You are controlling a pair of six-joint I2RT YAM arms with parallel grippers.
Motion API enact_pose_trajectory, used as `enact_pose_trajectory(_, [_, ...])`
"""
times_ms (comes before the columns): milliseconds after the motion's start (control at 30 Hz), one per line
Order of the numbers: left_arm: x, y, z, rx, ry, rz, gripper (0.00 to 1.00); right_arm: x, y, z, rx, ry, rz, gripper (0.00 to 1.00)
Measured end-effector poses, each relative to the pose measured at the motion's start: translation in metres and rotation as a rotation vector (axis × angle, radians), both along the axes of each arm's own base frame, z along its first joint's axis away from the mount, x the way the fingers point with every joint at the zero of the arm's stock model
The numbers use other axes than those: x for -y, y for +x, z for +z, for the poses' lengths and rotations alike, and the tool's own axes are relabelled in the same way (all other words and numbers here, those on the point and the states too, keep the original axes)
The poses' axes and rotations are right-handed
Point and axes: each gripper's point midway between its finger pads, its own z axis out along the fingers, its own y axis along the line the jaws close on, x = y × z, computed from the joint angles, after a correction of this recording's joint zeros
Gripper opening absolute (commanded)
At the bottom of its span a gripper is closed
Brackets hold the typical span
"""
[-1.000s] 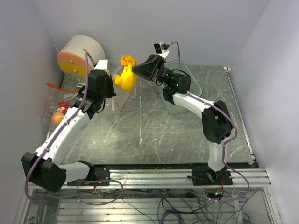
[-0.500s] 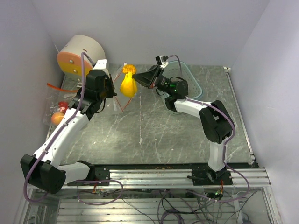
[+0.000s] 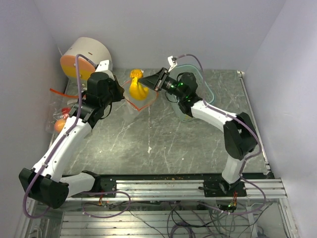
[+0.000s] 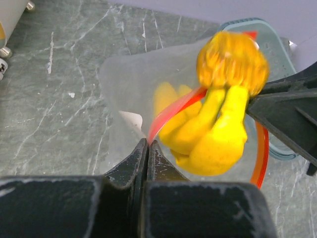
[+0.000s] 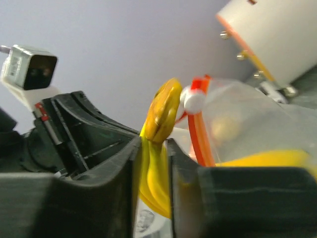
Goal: Place the food in the zip-top bag and seal the zipper
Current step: Place the fake fruit in the zipper food storage bag.
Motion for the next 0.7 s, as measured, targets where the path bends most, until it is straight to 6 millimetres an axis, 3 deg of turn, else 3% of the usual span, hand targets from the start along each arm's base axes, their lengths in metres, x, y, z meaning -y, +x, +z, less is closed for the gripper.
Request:
enact_pose_trajectory(133, [0.001,0.0,0.006,0.01,-0.013,0.002,0.07,0.01,-0.005,0.012,0.077,-0.127,-0.085,0.62])
enact_pose_trajectory(300, [0.001,0.001,0.005,0.006,-0.02,0.004,0.07,0.019,-0.012,0.035,0.171,-0.231,-0.131,0.74])
enact_pose_trajectory(467, [0.003,0.004,-0.002,-0.011,-0.013,0.005,0.07,0.037,-0.004,0.038,0.174,-0.367,-0.202,0.85])
enact_pose_trajectory(600, [0.002,0.005,-0.003,-0.012,-0.012,0.005,0.07,0.085,0.025,0.02,0.076,-0.492,-0.317,0.86])
enact_pose_trajectory(700, [0.002,0.004,-0.003,-0.013,-0.011,0.006,0.07,0.147,0.056,-0.014,-0.053,-0.632,-0.459,0.86])
